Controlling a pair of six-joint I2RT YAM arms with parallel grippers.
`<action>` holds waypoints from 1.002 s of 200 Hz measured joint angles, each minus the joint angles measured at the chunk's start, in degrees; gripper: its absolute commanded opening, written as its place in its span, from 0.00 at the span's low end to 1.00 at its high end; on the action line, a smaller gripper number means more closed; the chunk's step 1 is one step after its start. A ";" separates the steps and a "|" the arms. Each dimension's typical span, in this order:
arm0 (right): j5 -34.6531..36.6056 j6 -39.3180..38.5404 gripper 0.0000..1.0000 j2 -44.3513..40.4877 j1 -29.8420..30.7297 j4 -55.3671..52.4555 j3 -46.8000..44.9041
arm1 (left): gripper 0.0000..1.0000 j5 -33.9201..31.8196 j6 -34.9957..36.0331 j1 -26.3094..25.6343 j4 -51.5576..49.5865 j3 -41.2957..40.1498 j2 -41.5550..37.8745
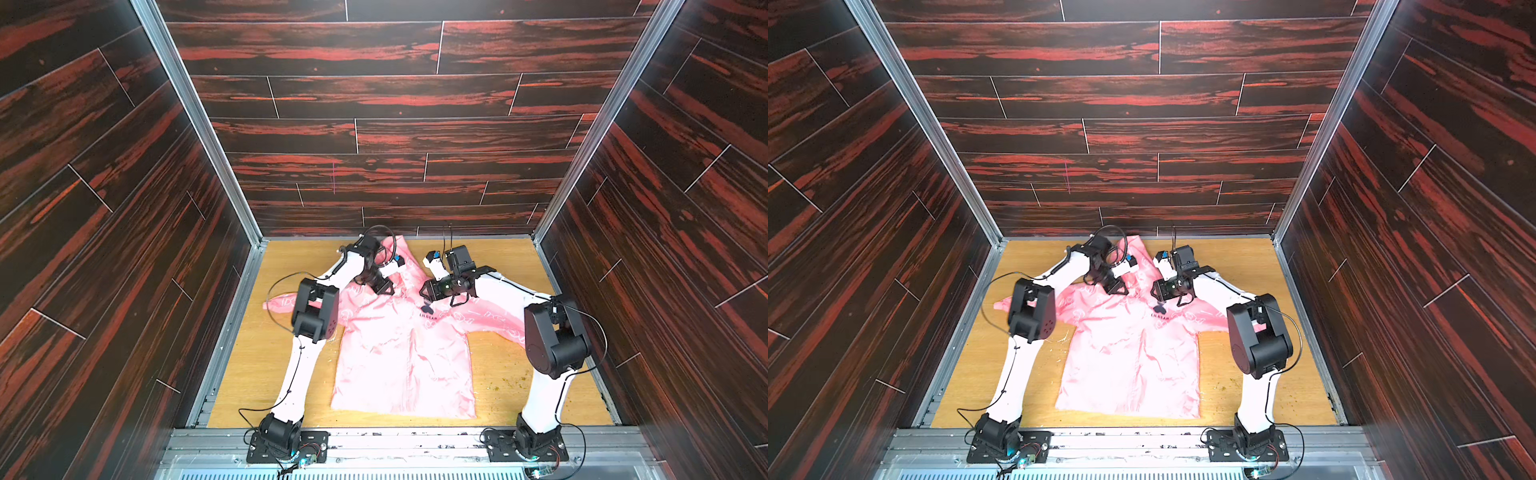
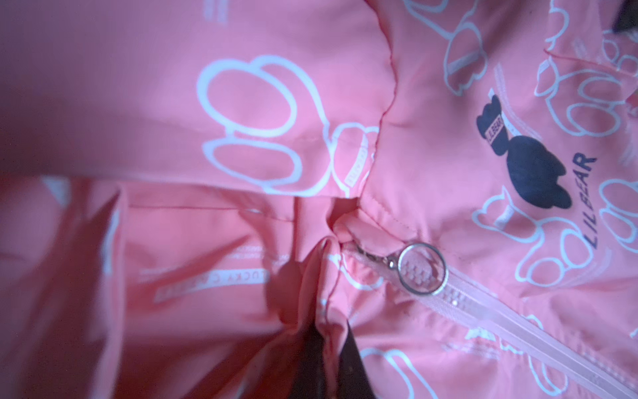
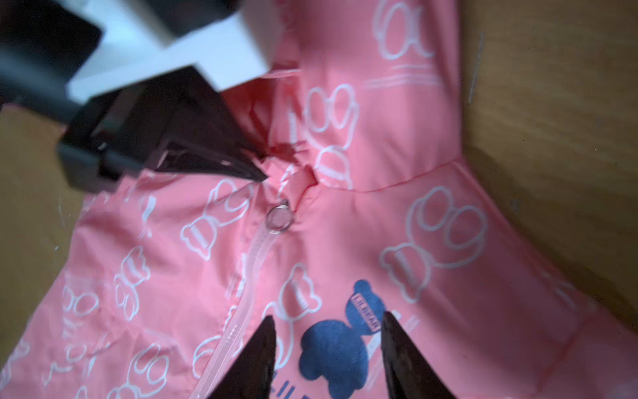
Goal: Unzip the jacket
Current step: Flatten out the jacket at the center of the board.
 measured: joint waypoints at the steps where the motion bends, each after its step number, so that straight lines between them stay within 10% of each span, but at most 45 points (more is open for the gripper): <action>1: 0.13 0.04 0.58 0.20 0.00 -0.17 0.37 | 0.26 0.07 -0.02 -0.02 0.72 -1.49 -0.90; 43: 1.18 -0.28 0.68 7.37 -0.35 -2.93 14.69 | 1.00 -4.57 -9.38 -0.11 25.24 -37.18 -22.99; 77: -3.45 -0.72 0.68 13.88 0.00 -4.44 26.86 | 1.00 -16.22 -19.71 0.02 43.32 -48.83 -32.52; 119: -5.73 -0.96 0.69 23.23 2.64 -9.27 43.19 | 0.95 -33.03 -29.46 1.31 47.10 -40.59 -32.85; 200: -0.87 -1.38 0.79 31.21 8.68 -20.48 53.29 | 0.72 -35.52 -42.16 3.48 38.99 -38.95 -32.24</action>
